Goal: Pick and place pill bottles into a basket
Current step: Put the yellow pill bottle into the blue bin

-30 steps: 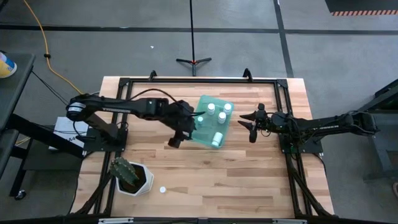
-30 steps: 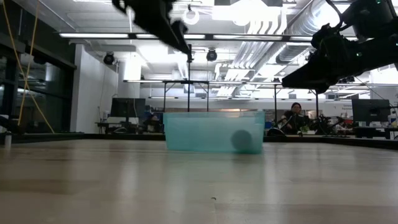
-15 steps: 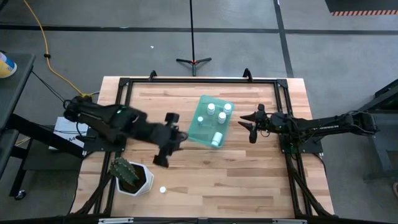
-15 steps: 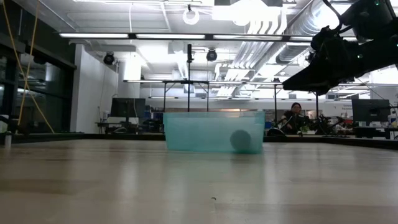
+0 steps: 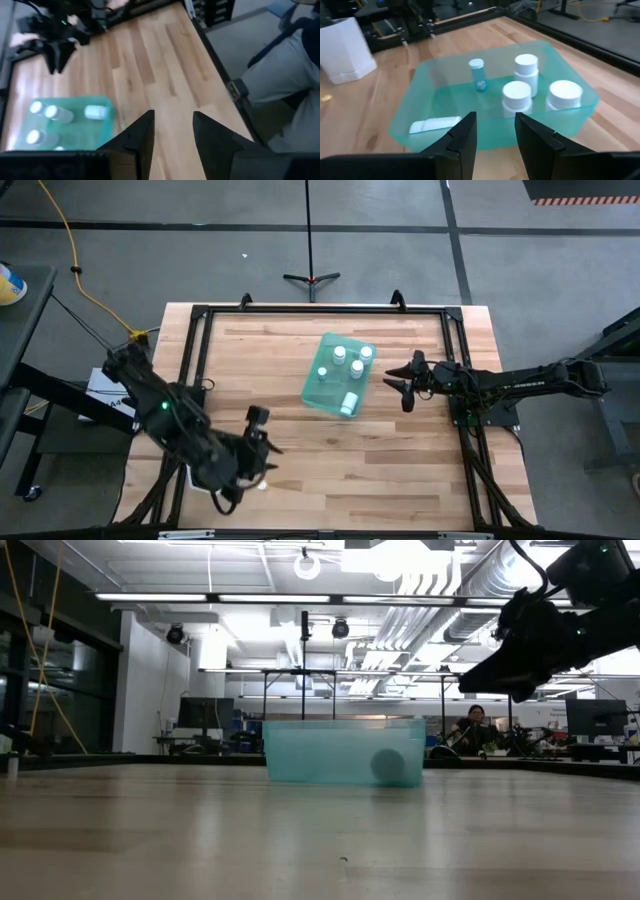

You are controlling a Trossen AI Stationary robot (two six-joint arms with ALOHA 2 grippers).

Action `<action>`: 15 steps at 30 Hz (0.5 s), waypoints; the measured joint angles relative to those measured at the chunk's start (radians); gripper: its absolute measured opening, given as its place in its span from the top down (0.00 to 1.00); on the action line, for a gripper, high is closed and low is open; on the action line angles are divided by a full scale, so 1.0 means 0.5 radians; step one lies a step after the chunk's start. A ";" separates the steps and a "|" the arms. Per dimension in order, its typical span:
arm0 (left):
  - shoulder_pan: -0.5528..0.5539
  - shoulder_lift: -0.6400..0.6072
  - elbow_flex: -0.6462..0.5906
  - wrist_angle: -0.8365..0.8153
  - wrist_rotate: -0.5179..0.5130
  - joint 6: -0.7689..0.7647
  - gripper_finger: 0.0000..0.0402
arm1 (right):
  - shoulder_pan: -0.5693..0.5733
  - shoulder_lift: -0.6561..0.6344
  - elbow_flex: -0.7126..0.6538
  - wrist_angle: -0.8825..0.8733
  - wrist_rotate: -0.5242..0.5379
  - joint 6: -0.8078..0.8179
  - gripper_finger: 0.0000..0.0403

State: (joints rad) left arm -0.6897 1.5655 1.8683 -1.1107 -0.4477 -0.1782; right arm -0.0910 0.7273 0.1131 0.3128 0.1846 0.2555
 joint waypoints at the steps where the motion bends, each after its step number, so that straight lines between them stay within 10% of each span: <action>1: -0.026 0.020 0.000 -0.005 0.000 -0.034 0.59 | 0.000 0.000 0.000 0.003 -0.021 -0.004 0.69; 15: -0.100 0.278 -0.001 -0.287 0.262 -0.346 0.62 | 0.001 0.000 0.000 0.012 0.081 -0.007 0.69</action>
State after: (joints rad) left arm -0.7399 1.7045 1.8679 -1.2542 -0.3164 -0.3513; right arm -0.0907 0.7273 0.1131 0.3187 0.2249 0.2519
